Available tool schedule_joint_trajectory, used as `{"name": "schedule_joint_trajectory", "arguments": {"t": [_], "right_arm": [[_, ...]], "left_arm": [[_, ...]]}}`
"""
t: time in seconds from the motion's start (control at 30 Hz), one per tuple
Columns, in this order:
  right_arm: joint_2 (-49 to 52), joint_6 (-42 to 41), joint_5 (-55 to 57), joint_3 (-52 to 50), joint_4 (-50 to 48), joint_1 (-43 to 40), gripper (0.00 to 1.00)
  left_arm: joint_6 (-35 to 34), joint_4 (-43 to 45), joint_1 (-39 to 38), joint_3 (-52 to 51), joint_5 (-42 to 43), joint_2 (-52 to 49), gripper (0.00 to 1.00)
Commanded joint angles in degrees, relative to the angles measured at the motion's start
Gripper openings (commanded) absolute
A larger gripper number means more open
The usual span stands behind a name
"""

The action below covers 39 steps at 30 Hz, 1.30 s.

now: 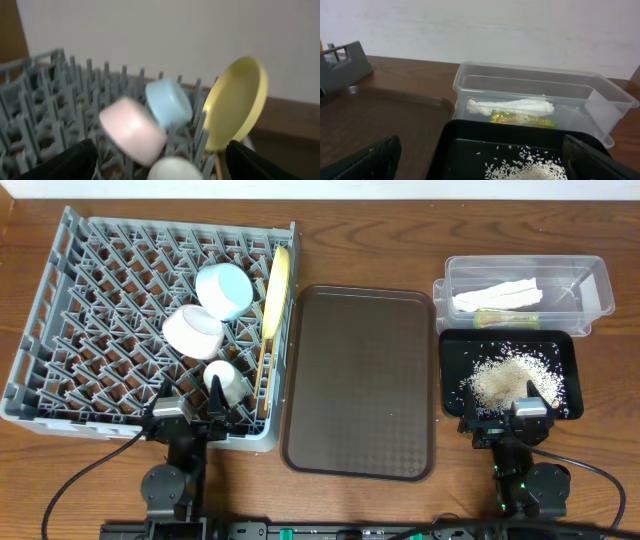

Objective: Sort waste into correct bins and load items into the dishwasher

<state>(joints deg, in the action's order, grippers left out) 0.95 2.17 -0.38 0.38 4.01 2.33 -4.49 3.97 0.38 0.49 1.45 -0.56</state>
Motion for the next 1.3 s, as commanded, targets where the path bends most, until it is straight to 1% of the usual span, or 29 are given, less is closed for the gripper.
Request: {"name": "schedule_joint_trajectory", "arguments": {"t": [0.0, 0.03, 1.27], "right_arm": [[-0.46, 0.7, 0.24, -0.07, 0.26, -0.11, 0.99], [-0.46, 0.7, 0.24, -0.07, 0.26, -0.11, 0.99], [-0.46, 0.7, 0.24, -0.07, 0.26, -0.11, 0.99]], "left_arm": [[-0.28, -5.79, 0.17, -0.26, 0.07, 0.46, 0.85], [-0.28, -8.07, 0.2, -0.26, 0.24, 0.46, 0.85], [-0.26, -7.93, 0.2, -0.26, 0.0, 0.33, 0.85]]}}
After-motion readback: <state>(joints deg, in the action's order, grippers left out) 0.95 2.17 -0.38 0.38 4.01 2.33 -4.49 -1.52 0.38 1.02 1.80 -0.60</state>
